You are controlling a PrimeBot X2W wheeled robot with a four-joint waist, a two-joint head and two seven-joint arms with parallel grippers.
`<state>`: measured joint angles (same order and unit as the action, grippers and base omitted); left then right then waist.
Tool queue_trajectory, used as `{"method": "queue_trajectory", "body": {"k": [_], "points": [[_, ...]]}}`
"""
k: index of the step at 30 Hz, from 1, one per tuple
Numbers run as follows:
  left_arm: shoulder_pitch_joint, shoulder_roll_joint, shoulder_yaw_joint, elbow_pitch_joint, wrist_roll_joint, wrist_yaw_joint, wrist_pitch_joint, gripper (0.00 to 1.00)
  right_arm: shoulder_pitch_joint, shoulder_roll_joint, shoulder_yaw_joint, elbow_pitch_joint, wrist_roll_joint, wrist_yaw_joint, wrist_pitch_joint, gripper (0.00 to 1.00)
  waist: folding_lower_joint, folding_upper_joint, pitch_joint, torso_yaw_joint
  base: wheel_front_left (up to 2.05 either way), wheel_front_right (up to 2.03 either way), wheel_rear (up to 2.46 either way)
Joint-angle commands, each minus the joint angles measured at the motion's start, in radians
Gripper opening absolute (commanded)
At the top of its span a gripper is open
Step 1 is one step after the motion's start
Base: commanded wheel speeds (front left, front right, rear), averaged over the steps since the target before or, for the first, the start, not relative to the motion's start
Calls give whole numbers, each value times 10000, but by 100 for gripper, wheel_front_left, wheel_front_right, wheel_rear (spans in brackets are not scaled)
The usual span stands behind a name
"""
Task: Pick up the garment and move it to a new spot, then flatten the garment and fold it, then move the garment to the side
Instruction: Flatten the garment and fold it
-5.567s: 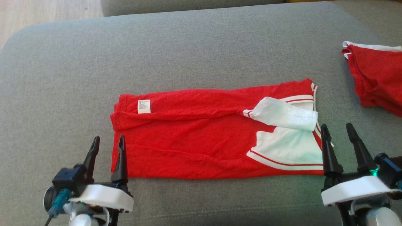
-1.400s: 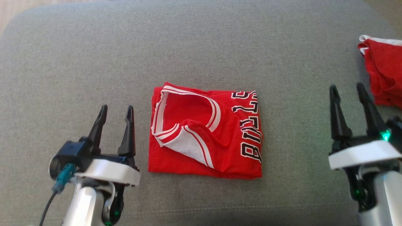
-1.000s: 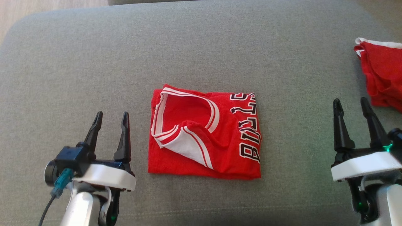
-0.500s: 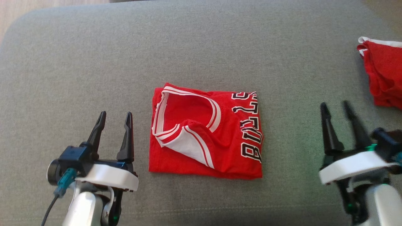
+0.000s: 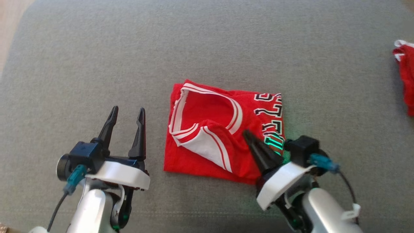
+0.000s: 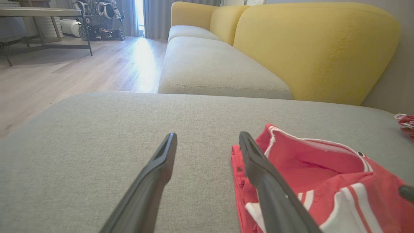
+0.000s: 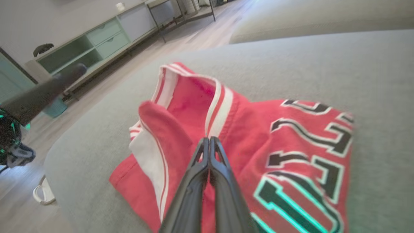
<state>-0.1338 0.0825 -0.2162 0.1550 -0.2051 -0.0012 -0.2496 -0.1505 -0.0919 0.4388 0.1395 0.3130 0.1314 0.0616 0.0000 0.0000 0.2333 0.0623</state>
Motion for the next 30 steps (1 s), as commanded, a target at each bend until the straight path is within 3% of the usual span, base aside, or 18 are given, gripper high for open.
{"method": "queue_trajectory", "body": {"k": [1, 13, 24, 30], "points": [[-404, 43, 254, -259, -90, -42, -118, 100, -364, 147, 390, 56, 118, -7, -5, 0, 0, 0, 59, 154, 0, 0, 0], [-546, -118, 188, -311, -115, -117, -121, 100, -1519, 359, 1959, 2187, 856, -7, -285, 0, 0, 0, 346, 580, 0, 0, 0], [-607, -192, 254, -271, -89, -190, -121, 100, -2330, 410, 4133, 2601, 1933, -7, -674, 0, 0, 0, 383, 718, 0, 0, 0], [-419, -202, 422, -244, -62, -152, -122, 100, -2565, 248, 3866, 1844, 2208, -7, -1628, 0, 0, 0, 130, 487, 0, 0, 0]]}}
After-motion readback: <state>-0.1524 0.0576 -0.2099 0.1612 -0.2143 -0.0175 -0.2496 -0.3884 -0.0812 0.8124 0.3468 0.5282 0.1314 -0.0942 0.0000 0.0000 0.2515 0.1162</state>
